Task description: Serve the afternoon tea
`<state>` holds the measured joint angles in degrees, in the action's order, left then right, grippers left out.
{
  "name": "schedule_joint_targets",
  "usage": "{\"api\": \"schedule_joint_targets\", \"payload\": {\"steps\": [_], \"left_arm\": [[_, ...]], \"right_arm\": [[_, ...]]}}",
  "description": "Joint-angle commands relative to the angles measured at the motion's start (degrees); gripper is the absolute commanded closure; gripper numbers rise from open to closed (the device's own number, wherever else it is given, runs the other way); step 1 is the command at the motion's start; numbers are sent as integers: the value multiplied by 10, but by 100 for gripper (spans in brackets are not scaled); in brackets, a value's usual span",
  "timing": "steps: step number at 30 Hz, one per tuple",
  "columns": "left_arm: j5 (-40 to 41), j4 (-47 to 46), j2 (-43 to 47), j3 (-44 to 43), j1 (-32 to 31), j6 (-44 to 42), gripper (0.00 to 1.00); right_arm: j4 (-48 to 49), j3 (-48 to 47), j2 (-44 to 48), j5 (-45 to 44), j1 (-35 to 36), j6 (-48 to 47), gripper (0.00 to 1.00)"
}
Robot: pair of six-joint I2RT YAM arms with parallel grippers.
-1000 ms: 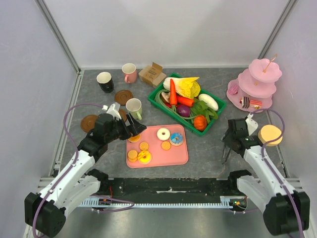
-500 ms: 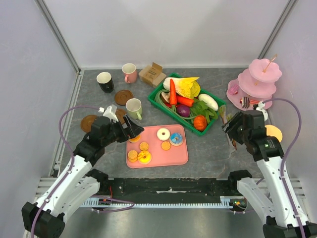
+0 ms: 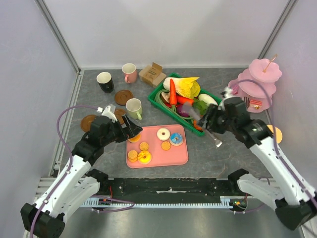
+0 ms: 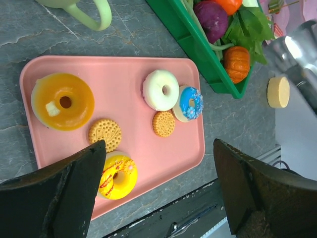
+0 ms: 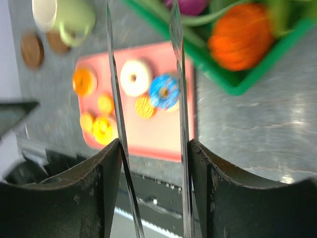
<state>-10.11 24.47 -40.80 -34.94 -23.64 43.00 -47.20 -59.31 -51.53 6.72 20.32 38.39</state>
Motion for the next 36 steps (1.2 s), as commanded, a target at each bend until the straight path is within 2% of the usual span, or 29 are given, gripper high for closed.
{"api": "schedule_joint_targets", "payload": {"steps": [1, 5, 7, 10, 14, 20, 32, 36], "left_arm": [[22, 21, 9, -25, -2, 6, 6], [27, 49, 19, -30, -2, 4, 5], [39, 65, 27, -30, -2, 1, 5], [67, 99, 40, -39, -2, -2, 5], [70, 121, 55, -44, -2, -3, 5], [77, 145, 70, -43, -1, -5, 5], [85, 163, 85, -40, -1, 1, 5], [84, 164, 86, -41, -1, 1, 5]], "right_arm": [[67, -39, -64, -42, 172, -17, 38], [68, -91, -147, -163, 336, -59, 37], [55, -113, -189, -206, 388, -78, 37], [63, -114, -233, -220, 439, -108, 37], [79, -107, -259, -197, 488, -132, 37], [84, -99, -272, -196, 543, -159, 36], [57, -100, -312, -272, 582, -198, 29], [61, -100, -323, -268, 587, -212, 28]]}}
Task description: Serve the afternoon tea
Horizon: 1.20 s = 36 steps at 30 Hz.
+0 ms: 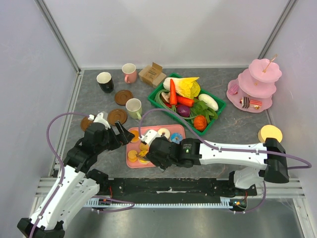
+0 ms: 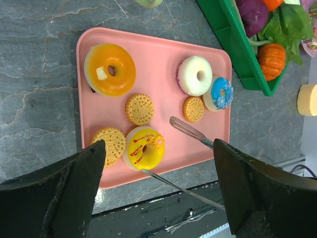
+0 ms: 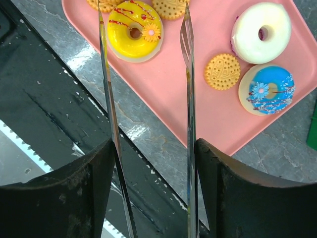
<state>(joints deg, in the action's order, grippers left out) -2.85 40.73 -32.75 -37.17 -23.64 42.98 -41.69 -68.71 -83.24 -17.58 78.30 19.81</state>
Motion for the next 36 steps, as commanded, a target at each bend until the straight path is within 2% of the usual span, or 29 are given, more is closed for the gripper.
{"api": "schedule_joint_targets", "payload": {"steps": [1, 7, 18, 27, 36], "left_arm": [[10, 1, 5, -19, -2, 0, 5], [10, 1, 4, -17, -2, 0, 5], [11, 1, 3, -19, -1, -1, 5], [11, -1, 5, -18, -1, -3, 5], [7, -11, 2, -14, -2, -1, 5]], "right_arm": [[6, -6, -11, -25, 11, -30, 28], [5, -14, -32, -25, 29, -57, 28], [0, -32, -61, -52, 30, -50, 28], [2, -49, -51, -47, 31, -31, 38], [-52, -56, 1, -128, 30, 43, 46]]}}
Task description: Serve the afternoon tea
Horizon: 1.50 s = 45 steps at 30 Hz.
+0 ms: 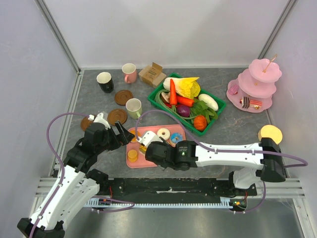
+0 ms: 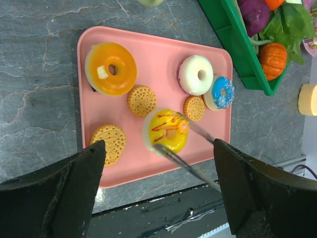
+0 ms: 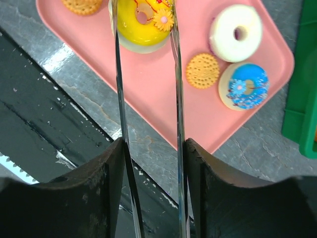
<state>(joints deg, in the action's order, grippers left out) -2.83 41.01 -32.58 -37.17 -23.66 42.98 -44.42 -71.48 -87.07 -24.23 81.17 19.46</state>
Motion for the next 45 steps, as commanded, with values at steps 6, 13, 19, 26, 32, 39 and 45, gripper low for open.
{"api": "schedule_joint_targets", "payload": {"steps": [6, 13, 19, 26, 32, 39, 45], "left_arm": [[6, -17, 1, -12, -1, 1, 5], [-5, -39, -6, -11, -1, 1, 5], [-14, -66, -24, -5, -2, 7, 5], [-38, -116, -54, 3, -2, 10, 5], [-59, -150, -71, 16, -2, 10, 5], [-72, -182, -87, 30, -2, 9, 5], [-93, -211, -97, 33, -1, 10, 5]], "right_arm": [[-63, -45, 79, -131, -5, 101, 50], [-73, -90, 128, -183, -67, 127, 52], [-71, -118, 146, -191, -233, 127, 54], [-68, -139, 135, -225, -408, 108, 54], [-45, -122, 110, -220, -549, 88, 55], [19, -59, 104, -191, -683, 59, 55], [87, -13, 101, -171, -737, -1, 55]]}}
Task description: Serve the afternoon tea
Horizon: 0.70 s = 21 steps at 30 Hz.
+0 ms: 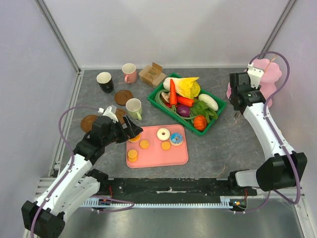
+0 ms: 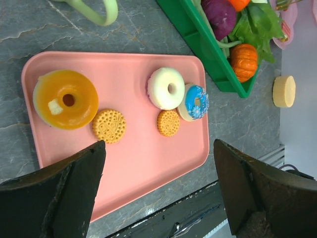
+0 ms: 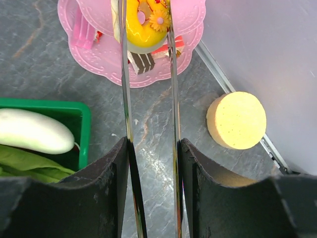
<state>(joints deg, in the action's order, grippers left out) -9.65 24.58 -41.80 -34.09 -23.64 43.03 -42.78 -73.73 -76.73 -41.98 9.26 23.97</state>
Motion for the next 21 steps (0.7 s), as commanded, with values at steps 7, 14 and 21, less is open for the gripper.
{"api": "schedule_joint_targets", "payload": {"steps": [7, 14, 21], "left_arm": [[-30, -59, -17, 6, -1, 10, 5], [-33, -64, -27, 6, -1, 8, 5], [-34, -65, -28, 8, -1, 7, 5]], "right_arm": [[110, 25, -31, -11, -43, -80, 56], [134, 23, -50, 11, -72, -91, 55], [141, 16, -83, 24, -105, -96, 53]]}}
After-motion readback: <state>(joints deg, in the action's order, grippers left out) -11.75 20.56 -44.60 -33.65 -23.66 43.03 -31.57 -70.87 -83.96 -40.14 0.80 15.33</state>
